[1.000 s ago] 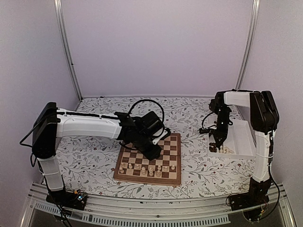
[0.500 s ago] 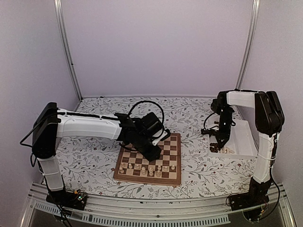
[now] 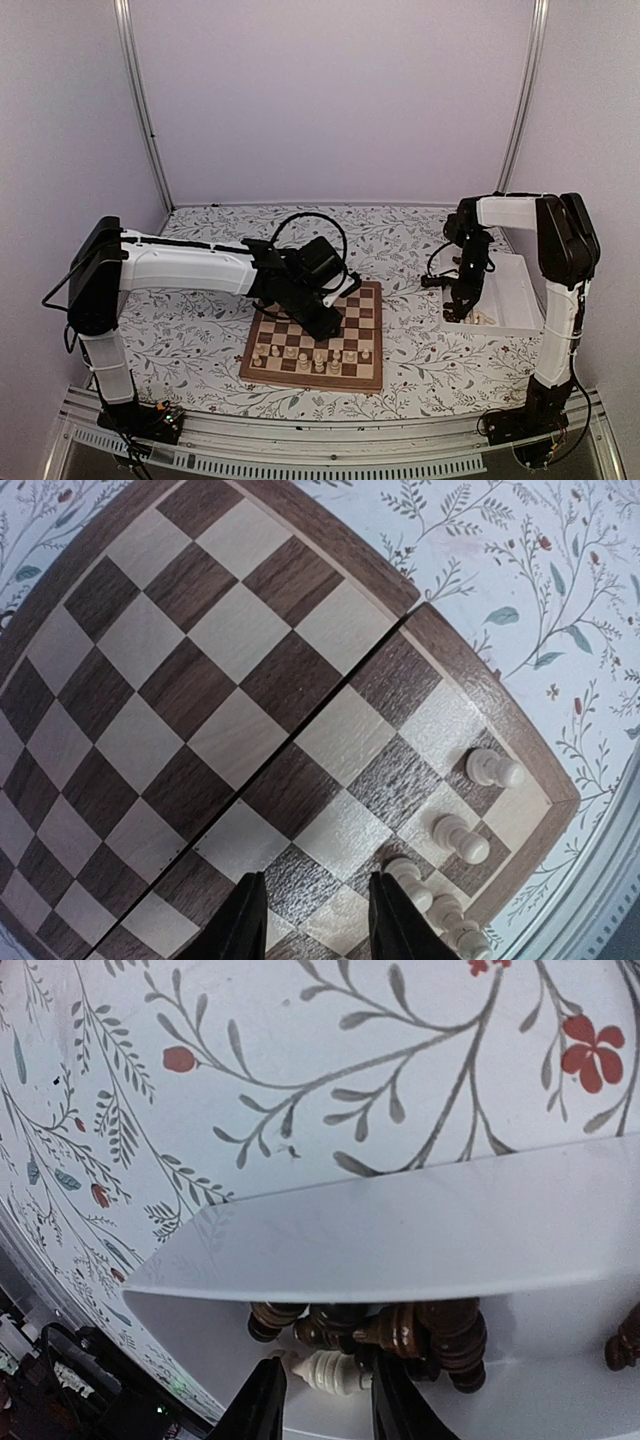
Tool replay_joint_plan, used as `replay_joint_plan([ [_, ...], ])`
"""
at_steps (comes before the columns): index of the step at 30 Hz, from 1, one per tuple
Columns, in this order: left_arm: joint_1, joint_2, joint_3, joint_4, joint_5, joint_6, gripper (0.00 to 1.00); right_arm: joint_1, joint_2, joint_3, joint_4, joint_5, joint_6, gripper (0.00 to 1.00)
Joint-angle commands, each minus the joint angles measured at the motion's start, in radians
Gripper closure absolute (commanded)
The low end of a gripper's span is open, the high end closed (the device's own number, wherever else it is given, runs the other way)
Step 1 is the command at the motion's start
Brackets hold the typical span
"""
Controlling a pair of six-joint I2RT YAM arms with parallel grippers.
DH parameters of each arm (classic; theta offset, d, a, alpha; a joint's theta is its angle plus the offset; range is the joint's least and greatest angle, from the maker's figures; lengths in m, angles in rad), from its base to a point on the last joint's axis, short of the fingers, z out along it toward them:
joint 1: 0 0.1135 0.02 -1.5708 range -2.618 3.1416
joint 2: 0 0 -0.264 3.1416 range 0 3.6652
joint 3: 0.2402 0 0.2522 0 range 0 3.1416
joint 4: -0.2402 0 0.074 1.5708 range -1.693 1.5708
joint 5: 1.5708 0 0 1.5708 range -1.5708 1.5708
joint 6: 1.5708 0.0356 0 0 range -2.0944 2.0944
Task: Set up the chess pieces on the board
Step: Adjust the storage box at the center of the board.
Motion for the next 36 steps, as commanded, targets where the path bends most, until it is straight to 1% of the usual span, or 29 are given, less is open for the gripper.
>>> replay_joint_plan([
  [1,-0.004,-0.008,0.043,-0.013,-0.001,-0.005,0.64,0.021,-0.021,-0.040,0.057,-0.066,0.023,0.68],
  [7,-0.004,-0.003,0.070,-0.019,-0.013,-0.013,0.64,0.032,-0.060,-0.075,0.151,-0.177,0.032,0.69],
  [12,-0.005,0.035,0.120,-0.017,-0.010,-0.020,0.63,0.081,-0.068,-0.053,0.212,-0.274,0.063,0.69],
  [17,-0.007,0.068,0.170,-0.011,0.000,-0.040,0.63,0.134,-0.044,-0.031,0.249,-0.329,0.089,0.69],
  [21,-0.012,0.102,0.224,0.004,-0.011,-0.079,0.64,0.139,-0.044,-0.022,0.249,-0.354,0.097,0.69],
  [22,-0.017,0.112,0.248,0.009,-0.012,-0.091,0.64,0.136,-0.055,-0.028,0.250,-0.344,0.099,0.69],
  [25,-0.038,0.135,0.297,0.049,-0.078,-0.126,0.66,0.114,-0.119,-0.039,0.246,-0.338,0.100,0.67],
  [29,-0.074,0.178,0.378,0.107,-0.130,-0.163,0.66,0.059,-0.221,-0.059,0.248,-0.332,0.102,0.64],
  [33,-0.097,0.274,0.499,0.136,-0.115,-0.193,0.70,-0.001,-0.299,-0.122,0.281,-0.303,0.095,0.64],
  [36,-0.118,0.373,0.632,0.139,-0.089,-0.197,0.74,-0.042,-0.348,-0.182,0.310,-0.288,0.088,0.65],
])
